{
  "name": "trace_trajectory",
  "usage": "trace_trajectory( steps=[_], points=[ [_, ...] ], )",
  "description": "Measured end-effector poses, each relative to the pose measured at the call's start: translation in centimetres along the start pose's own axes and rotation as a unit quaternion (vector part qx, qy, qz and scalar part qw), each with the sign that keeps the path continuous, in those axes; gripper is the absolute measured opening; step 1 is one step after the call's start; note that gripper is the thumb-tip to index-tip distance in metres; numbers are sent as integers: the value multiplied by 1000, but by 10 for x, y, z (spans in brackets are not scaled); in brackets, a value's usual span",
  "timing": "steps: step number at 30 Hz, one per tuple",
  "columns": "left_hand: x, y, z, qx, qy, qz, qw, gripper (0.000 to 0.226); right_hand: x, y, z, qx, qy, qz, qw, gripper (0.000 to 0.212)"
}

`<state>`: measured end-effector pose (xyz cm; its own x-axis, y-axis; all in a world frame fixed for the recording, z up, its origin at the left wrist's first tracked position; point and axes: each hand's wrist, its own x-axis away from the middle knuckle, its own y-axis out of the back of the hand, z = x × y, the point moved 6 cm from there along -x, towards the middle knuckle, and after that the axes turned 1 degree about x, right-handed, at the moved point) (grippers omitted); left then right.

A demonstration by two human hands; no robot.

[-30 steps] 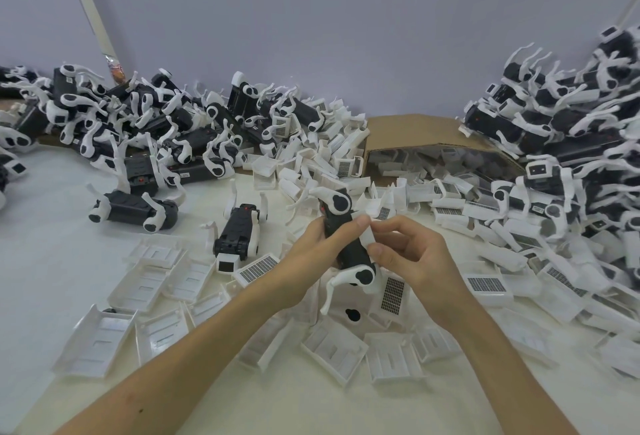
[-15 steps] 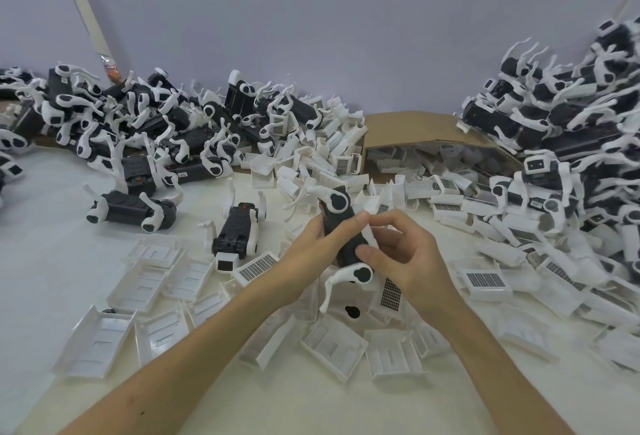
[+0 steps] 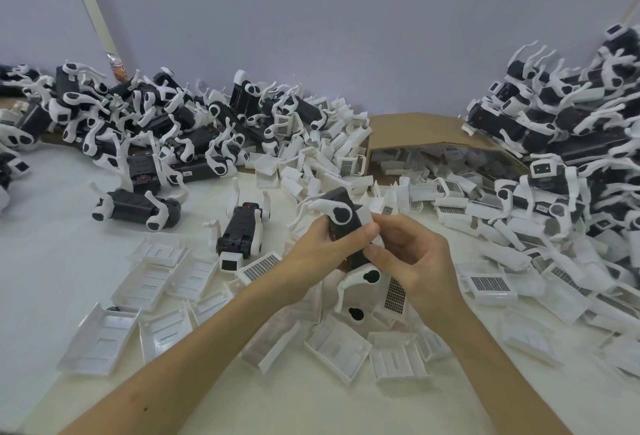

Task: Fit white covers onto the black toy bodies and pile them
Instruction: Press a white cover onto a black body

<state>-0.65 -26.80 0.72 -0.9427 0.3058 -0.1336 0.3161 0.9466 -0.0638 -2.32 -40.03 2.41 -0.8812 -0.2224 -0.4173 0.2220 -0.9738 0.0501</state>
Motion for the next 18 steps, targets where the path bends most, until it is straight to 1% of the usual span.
trace_trajectory(
  steps=[1,2,8,11,12,15,17,18],
  points=[
    [0,0,0,2,-5,-1,1000,36,0,1,-1,-2,-1,-2,1000,37],
    [1,-1,-1,6,-9,-1,1000,40,0,2,-2,-4,-2,-2,1000,37],
    [1,-3,9,43,16,20,999,46,-2,4,-2,-16,-13,23,1000,39],
    [-1,-2,9,58,18,28,998,42,-2,3,-4,-11,-9,35,999,37],
    [-1,-1,9,61,21,30,997,44,-2,2,-5,-11,-11,38,999,37],
    [-3,2,14,72,50,9,996,78,-3,1,-6,-21,-19,43,999,38],
    [-4,1,17,81,60,10,995,91,-3,2,-7,-20,-24,39,999,37],
    [-5,1,18,94,67,10,993,93,-4,3,-8,-23,-28,32,999,37]
  ],
)
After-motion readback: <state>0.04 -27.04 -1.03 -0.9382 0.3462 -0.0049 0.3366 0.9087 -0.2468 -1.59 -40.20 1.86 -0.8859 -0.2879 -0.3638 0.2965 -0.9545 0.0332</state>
